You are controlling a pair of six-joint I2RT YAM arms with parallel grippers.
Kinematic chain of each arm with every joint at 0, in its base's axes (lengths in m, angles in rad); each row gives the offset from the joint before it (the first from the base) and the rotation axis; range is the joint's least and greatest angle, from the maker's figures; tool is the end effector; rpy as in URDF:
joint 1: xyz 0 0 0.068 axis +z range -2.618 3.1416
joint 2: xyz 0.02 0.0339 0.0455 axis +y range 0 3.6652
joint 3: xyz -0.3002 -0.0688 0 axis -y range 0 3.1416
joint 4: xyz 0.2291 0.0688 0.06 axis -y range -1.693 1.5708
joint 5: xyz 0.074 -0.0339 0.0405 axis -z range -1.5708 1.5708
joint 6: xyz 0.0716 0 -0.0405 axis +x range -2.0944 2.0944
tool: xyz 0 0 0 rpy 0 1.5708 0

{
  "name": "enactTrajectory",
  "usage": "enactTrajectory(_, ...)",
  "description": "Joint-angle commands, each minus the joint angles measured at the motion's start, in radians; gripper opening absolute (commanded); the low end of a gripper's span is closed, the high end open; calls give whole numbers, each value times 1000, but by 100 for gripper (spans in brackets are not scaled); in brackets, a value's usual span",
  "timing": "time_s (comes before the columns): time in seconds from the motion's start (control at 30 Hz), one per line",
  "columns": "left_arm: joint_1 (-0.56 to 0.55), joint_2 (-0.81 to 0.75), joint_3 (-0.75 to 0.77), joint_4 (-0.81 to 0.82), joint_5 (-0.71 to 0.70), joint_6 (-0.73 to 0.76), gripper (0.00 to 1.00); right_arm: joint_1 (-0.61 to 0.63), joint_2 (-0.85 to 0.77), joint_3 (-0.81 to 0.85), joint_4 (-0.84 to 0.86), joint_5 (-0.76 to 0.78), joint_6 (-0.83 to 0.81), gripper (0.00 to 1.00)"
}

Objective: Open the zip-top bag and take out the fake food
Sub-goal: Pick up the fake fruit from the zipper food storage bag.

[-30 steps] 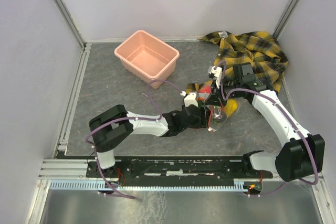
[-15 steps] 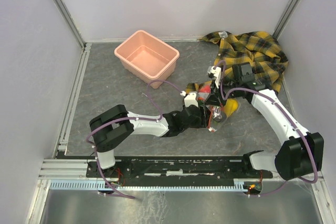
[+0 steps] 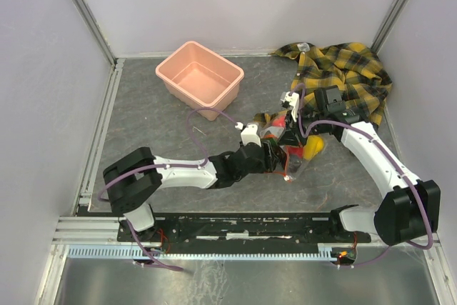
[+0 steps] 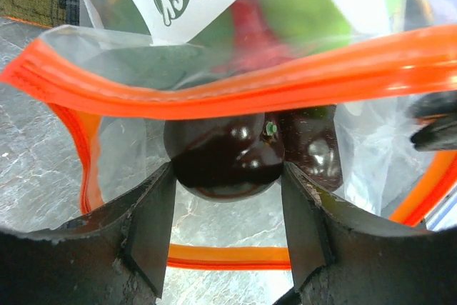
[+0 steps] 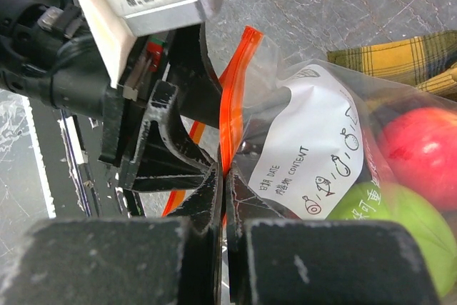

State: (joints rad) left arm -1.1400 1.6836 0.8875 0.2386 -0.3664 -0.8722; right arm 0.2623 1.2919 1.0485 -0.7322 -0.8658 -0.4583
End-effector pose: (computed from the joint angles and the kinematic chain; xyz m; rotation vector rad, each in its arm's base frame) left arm 0.1805 -0.3313 0.2155 0.0690 2.1957 -0.8078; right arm 0.2193 0.1153 0.3054 -1.1154 2.0365 0.9883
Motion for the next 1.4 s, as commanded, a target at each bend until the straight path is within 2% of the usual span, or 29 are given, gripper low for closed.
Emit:
enactTrajectory(0.0, 8, -59, -14, 0, -20, 39, 53, 5, 4, 8, 4, -12, -14, 2)
enactTrajectory(0.87, 57, -209, -85, -72, 135, 31, 53, 5, 10, 11, 0, 4, -17, 2)
enactTrajectory(1.37, 94, -323, -107, -181, 253, 66, 53, 5, 18, 14, -4, 4, -20, 2)
